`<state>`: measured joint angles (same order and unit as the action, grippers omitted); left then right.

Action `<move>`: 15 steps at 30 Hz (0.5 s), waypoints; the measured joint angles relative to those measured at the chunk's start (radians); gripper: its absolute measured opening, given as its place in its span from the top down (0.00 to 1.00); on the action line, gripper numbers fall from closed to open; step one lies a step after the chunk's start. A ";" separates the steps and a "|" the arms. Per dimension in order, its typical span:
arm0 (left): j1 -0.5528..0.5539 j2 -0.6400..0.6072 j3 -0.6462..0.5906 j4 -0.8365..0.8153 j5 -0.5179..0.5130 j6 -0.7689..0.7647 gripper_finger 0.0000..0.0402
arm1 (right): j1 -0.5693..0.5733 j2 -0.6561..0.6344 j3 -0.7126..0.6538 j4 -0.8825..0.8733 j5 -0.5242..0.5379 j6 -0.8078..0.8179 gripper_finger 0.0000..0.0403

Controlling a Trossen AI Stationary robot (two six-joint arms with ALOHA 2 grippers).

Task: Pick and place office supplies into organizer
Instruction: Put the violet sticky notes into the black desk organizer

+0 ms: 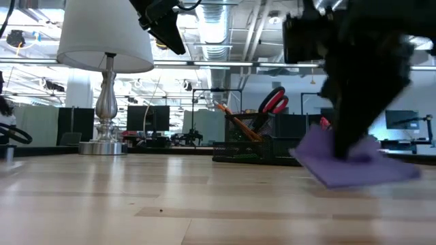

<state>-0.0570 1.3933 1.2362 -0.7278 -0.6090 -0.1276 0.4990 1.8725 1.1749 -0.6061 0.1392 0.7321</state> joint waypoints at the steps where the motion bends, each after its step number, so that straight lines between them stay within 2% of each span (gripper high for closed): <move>1: 0.000 0.000 0.000 0.000 0.000 0.000 0.68 | -0.003 -0.014 0.002 -0.007 0.005 -0.003 0.99; 9: 0.000 0.000 0.000 0.000 0.000 0.000 0.68 | -0.050 -0.107 0.004 -0.109 0.104 -0.042 0.99; 15: 0.000 0.000 0.000 0.000 0.000 0.000 0.68 | -0.122 -0.199 0.004 -0.280 0.293 -0.061 0.99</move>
<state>-0.0570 1.3933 1.2362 -0.7277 -0.6090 -0.1276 0.3766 1.6733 1.1790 -0.8860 0.4318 0.6709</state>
